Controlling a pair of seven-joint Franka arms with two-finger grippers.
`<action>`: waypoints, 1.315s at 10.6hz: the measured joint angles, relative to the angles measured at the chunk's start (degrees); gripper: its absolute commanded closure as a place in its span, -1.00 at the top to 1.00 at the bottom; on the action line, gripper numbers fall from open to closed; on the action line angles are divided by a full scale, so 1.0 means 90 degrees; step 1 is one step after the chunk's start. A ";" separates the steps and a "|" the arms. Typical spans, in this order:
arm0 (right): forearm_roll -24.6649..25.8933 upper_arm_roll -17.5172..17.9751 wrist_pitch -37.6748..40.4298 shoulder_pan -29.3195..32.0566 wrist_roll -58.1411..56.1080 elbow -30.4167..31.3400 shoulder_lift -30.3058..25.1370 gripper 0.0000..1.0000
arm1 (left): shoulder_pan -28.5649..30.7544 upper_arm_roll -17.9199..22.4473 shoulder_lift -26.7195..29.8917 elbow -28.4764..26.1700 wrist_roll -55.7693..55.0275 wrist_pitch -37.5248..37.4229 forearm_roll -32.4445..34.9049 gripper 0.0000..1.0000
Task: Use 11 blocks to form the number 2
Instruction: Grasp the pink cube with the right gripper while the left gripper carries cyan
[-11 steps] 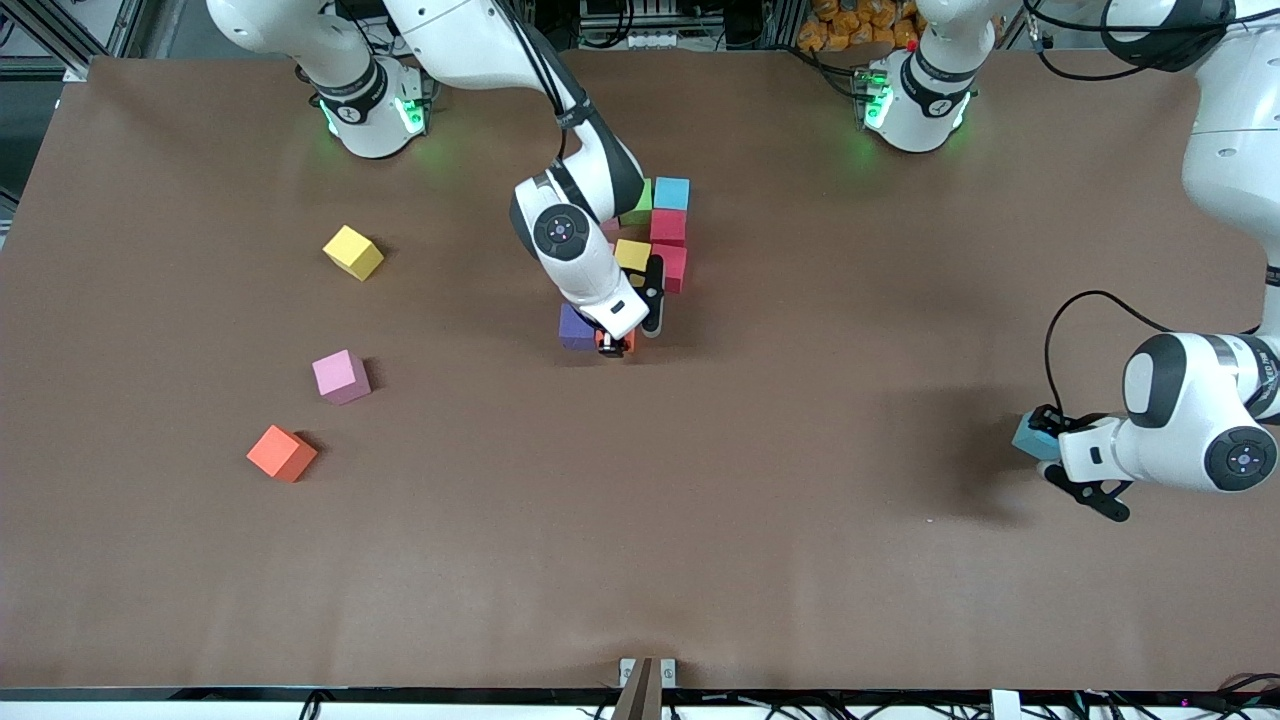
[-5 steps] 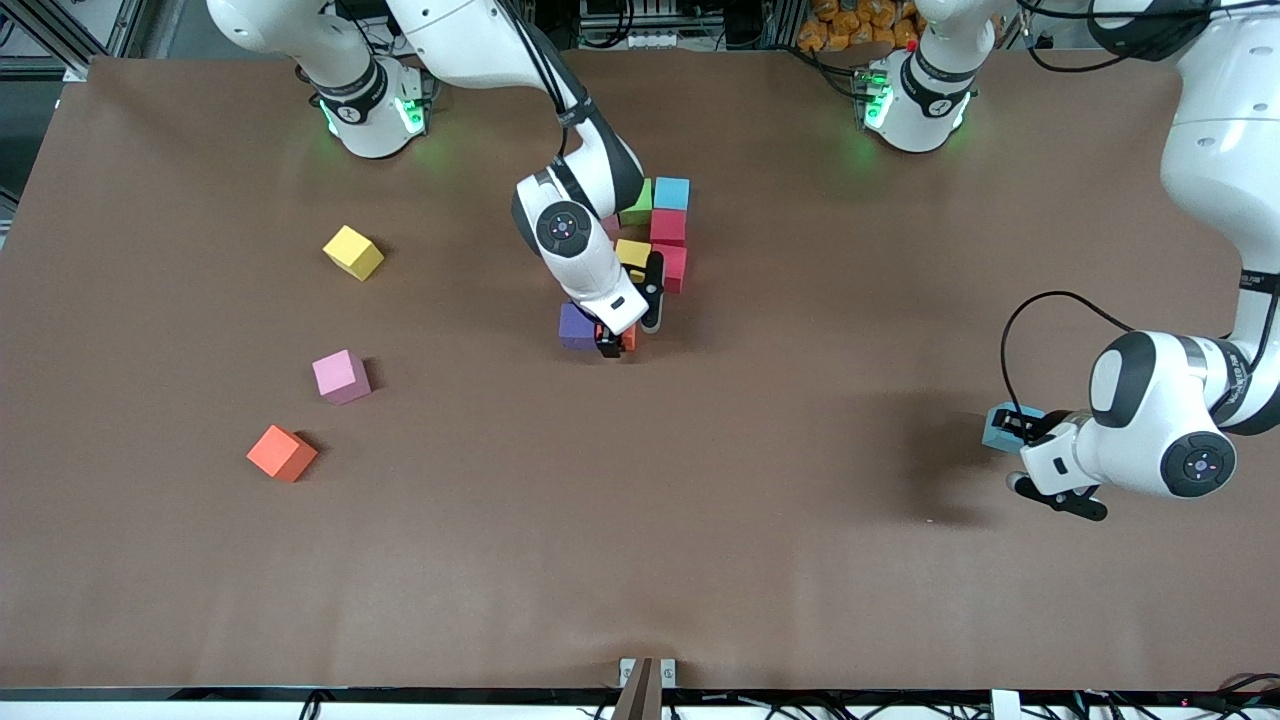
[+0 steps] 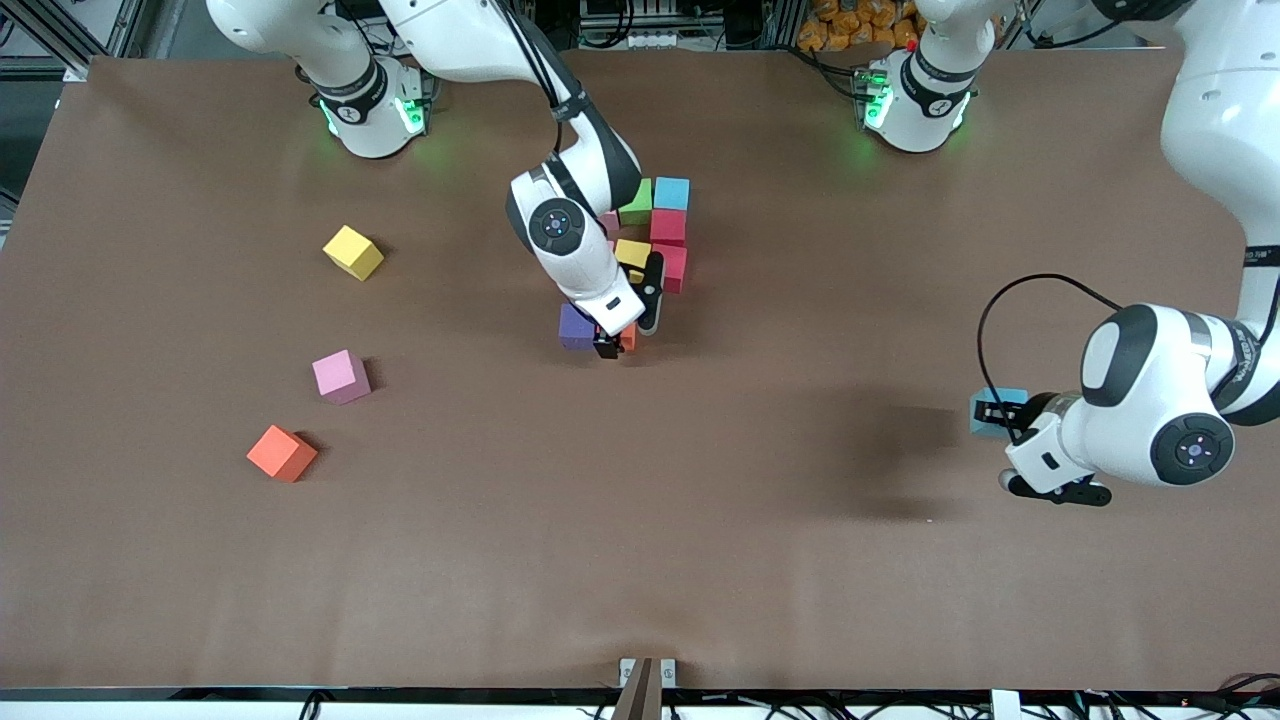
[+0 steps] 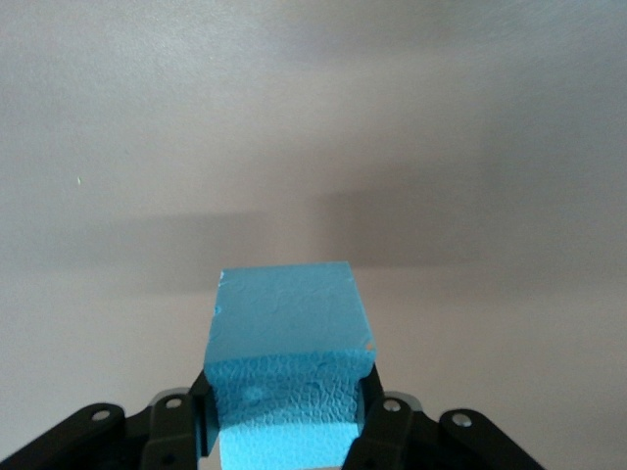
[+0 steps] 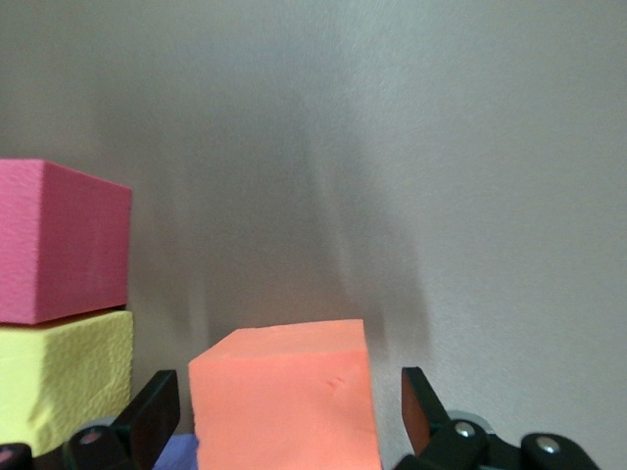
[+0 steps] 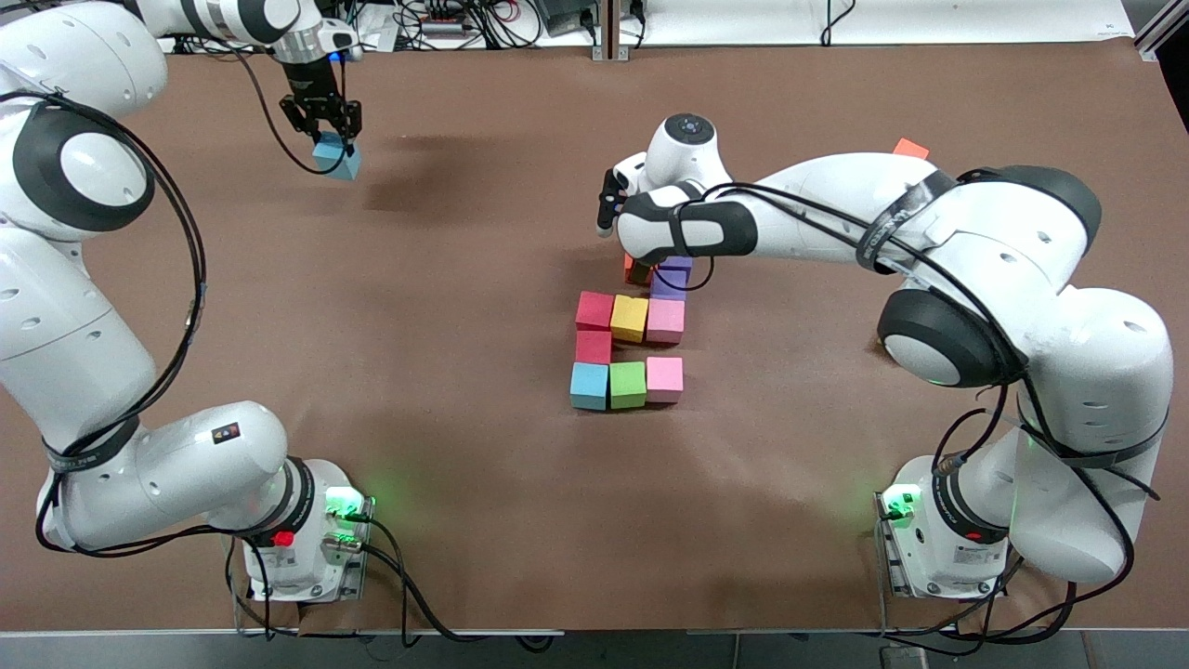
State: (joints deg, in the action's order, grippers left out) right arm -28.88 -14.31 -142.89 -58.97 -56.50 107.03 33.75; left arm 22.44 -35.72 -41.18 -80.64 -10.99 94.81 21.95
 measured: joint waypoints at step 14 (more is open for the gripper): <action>0.1135 -0.0702 0.3415 0.3741 -0.0174 -0.1304 -0.0604 1.00 | -0.1481 -0.0904 0.0554 -0.0104 -0.5671 -0.0297 -0.0258 -0.67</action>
State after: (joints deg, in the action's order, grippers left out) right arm -18.67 -20.64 -112.16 -25.31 -58.07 95.30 28.31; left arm 9.11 -43.86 -36.19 -81.57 -62.02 92.14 19.63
